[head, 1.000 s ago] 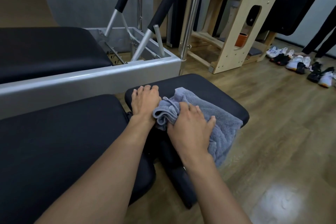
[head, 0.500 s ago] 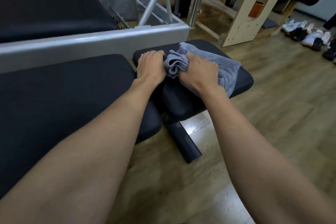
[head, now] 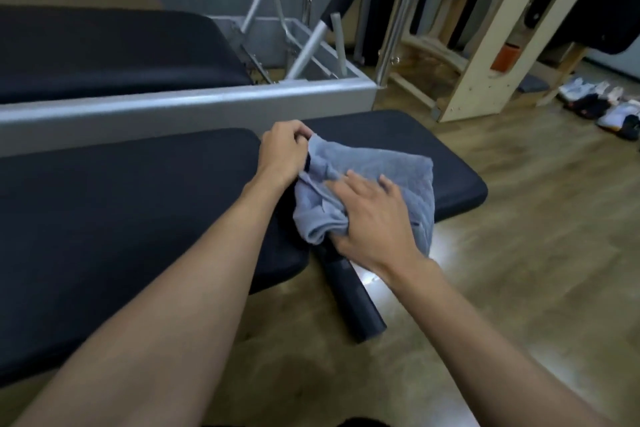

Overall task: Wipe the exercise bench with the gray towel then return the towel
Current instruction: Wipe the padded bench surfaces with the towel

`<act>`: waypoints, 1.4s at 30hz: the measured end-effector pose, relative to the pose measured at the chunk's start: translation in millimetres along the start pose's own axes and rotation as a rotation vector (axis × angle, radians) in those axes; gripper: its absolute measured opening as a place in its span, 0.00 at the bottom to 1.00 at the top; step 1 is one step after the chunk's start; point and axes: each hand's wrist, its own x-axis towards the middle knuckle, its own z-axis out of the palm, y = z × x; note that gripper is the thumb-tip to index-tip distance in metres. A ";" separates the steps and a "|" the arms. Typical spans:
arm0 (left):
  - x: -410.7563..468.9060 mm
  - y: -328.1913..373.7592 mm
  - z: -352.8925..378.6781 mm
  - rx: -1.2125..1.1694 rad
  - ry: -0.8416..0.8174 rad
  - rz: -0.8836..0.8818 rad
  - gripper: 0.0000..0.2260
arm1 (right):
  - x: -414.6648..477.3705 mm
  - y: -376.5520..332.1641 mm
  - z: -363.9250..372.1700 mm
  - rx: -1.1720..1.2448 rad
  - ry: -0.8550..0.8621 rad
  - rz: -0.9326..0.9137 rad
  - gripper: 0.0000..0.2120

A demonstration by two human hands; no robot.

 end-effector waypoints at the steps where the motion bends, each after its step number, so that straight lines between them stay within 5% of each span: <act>1: 2.2 0.1 -1.0 -0.043 0.019 -0.016 0.14 | -0.2 3.0 2.3 -0.006 0.001 -0.059 0.25; 9: 17.2 -1.1 -9.2 -0.266 0.107 -0.184 0.09 | 98.5 0.0 14.9 0.020 -0.203 -0.160 0.19; 14: 20.9 -4.8 -18.3 -0.185 0.263 -0.134 0.13 | 159.3 -2.9 33.6 0.101 -0.272 -0.183 0.24; 25: 37.3 -16.6 4.7 0.055 0.310 -0.042 0.21 | 253.8 6.3 51.8 0.126 -0.516 -0.077 0.16; 42: 50.4 -13.6 28.1 0.321 0.075 -0.042 0.18 | 263.4 151.5 46.5 0.061 -0.383 0.218 0.30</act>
